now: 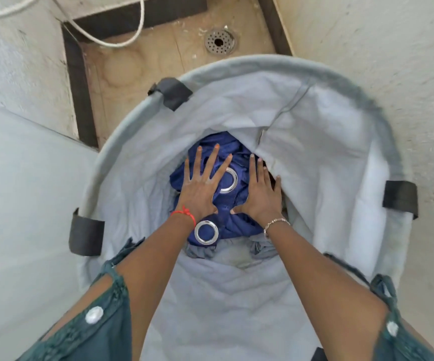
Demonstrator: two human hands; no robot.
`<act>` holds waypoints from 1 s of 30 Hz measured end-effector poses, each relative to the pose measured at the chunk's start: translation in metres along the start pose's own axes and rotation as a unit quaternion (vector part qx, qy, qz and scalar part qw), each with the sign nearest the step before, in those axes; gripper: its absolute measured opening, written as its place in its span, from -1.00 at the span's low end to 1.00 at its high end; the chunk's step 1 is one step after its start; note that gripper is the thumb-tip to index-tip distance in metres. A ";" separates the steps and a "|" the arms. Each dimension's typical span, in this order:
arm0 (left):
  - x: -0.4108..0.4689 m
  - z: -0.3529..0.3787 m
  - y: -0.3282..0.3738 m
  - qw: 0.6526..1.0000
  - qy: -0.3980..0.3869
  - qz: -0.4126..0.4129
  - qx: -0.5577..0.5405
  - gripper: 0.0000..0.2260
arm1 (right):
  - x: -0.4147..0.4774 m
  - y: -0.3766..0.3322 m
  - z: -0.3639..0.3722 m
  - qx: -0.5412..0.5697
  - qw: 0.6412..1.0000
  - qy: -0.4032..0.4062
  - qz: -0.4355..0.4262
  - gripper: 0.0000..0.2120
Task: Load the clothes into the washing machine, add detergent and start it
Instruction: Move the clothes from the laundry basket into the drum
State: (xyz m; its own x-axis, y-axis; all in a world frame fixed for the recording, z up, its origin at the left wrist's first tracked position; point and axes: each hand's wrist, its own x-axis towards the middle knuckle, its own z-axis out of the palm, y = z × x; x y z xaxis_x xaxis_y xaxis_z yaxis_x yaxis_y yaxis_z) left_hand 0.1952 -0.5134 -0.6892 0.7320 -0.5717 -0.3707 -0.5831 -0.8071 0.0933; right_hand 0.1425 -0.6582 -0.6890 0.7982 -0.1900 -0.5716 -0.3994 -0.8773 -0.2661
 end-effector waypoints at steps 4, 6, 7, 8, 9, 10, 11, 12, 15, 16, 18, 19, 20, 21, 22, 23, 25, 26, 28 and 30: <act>0.001 0.012 -0.001 0.987 -0.014 0.007 -0.160 0.11 | 0.008 -0.007 0.010 0.020 0.999 0.041 0.016 0.23; -0.003 0.020 0.002 0.981 0.007 0.015 -0.194 0.06 | 0.012 -0.012 0.010 0.021 0.998 0.048 0.028 0.21; -0.004 0.023 0.004 0.981 0.015 0.015 -0.192 0.06 | 0.014 -0.014 0.009 0.012 0.998 0.047 0.030 0.18; -0.005 0.025 0.005 0.983 0.019 0.013 -0.183 0.08 | 0.015 -0.016 0.009 -0.008 0.999 0.048 0.026 0.12; -0.005 0.027 0.007 0.985 0.019 0.014 -0.171 0.09 | 0.015 -0.018 0.010 -0.032 0.998 0.050 0.018 0.04; -0.006 0.027 0.007 0.987 0.019 0.016 -0.157 0.08 | 0.015 -0.020 0.011 -0.052 0.997 0.056 0.011 -0.06; -0.008 0.026 0.008 0.989 0.018 0.018 -0.144 0.05 | 0.014 -0.022 0.011 -0.060 0.996 0.070 0.005 -0.16; -0.010 0.021 0.009 0.991 0.019 0.015 -0.131 0.01 | 0.012 -0.025 0.011 -0.062 0.994 0.090 0.002 -0.29; -0.026 0.009 0.012 0.999 0.025 0.000 -0.048 -0.12 | 0.006 -0.031 -0.001 -0.053 0.990 0.129 -0.012 -0.61; -0.031 0.007 0.011 0.999 0.035 -0.003 -0.024 -0.12 | 0.003 -0.033 -0.008 -0.047 0.990 0.133 -0.019 -0.66; -0.040 -0.006 0.010 0.997 0.057 -0.026 -0.035 -0.11 | -0.005 -0.037 -0.021 -0.018 0.989 0.147 -0.030 -0.69; -0.044 -0.013 0.012 0.996 0.074 -0.029 -0.037 -0.12 | -0.011 -0.039 -0.028 0.001 0.987 0.155 -0.033 -0.69; -0.049 -0.020 0.014 0.996 0.075 -0.025 -0.044 -0.13 | -0.020 -0.041 -0.035 0.022 0.986 0.165 -0.033 -0.68; -0.055 -0.028 0.018 0.996 0.069 -0.013 -0.059 -0.13 | -0.030 -0.043 -0.042 0.046 0.983 0.177 -0.033 -0.68; -0.062 -0.040 0.022 0.995 0.063 -0.002 -0.082 -0.10 | -0.041 -0.045 -0.051 0.070 0.979 0.191 -0.032 -0.68; -0.068 -0.052 0.025 0.992 0.070 0.006 -0.106 -0.04 | -0.053 -0.047 -0.060 0.093 0.974 0.205 -0.031 -0.68; -0.083 -0.078 0.034 0.983 0.092 0.025 -0.160 0.09 | -0.077 -0.046 -0.077 0.135 0.964 0.227 -0.030 -0.67; -0.091 -0.090 0.039 0.976 0.100 0.038 -0.187 0.10 | -0.089 -0.046 -0.085 0.153 0.960 0.235 -0.029 -0.67; -0.111 -0.119 0.050 0.968 0.107 0.055 -0.219 0.10 | -0.116 -0.046 -0.103 0.187 0.952 0.241 -0.030 -0.67; -0.131 -0.148 0.062 0.966 0.109 0.055 -0.229 0.11 | -0.146 -0.049 -0.125 0.216 0.943 0.249 -0.035 -0.66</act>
State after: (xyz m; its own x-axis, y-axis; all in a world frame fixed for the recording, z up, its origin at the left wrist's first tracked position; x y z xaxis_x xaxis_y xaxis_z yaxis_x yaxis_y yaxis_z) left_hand 0.1153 -0.5110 -0.4983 0.7605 -0.6349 -0.1360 -0.4808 -0.6914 0.5392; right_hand 0.1013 -0.6426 -0.4957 0.8993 -0.4166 -0.1332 -0.3985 -0.6548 -0.6423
